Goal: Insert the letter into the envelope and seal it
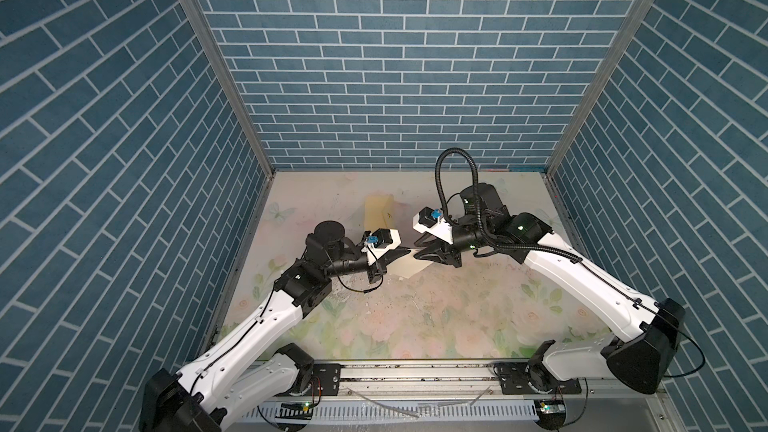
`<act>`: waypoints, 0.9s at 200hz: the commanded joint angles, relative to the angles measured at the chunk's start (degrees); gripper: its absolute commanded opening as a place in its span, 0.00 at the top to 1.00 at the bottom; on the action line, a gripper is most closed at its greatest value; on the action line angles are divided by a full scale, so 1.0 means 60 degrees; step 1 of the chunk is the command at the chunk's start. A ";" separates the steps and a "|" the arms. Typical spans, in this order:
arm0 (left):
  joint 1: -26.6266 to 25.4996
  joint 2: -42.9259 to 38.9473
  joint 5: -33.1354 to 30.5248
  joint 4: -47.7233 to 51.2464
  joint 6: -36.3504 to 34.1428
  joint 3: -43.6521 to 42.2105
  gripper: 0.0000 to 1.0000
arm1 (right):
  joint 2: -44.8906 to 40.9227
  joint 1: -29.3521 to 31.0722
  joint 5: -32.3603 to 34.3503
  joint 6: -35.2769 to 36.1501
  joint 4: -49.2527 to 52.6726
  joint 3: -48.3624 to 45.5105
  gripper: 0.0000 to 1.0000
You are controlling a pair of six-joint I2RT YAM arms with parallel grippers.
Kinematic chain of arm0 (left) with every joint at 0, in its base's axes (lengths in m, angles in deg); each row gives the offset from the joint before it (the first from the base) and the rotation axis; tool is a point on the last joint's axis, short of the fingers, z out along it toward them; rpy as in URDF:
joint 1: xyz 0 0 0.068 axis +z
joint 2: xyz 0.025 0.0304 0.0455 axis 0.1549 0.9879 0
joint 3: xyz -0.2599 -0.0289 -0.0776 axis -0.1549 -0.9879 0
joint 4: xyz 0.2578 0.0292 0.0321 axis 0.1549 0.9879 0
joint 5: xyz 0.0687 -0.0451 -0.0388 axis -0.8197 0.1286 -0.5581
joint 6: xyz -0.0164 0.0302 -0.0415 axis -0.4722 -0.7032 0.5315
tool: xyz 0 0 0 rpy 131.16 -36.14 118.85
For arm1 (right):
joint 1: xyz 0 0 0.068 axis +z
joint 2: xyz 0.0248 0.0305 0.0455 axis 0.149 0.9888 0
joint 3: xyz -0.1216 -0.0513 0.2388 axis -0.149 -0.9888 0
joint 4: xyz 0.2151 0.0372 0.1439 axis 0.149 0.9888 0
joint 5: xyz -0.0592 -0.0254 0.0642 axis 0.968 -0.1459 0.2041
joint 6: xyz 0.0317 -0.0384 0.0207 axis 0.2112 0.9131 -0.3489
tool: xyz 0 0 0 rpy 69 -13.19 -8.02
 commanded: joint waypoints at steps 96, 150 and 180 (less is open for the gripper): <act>-0.0069 0.0192 0.0179 -0.0320 0.0121 -0.0079 1.00 | -0.0123 0.0130 -0.0364 0.0298 -0.0630 0.0023 1.00; -0.0065 0.0223 0.0173 -0.0378 0.0124 -0.0115 0.98 | -0.0377 0.0130 -0.0291 0.0389 -0.0910 -0.0267 1.00; -0.0069 0.0235 0.0146 -0.0463 0.0135 -0.0174 0.95 | -0.0574 0.0135 -0.0104 0.0484 -0.0982 -0.0459 1.00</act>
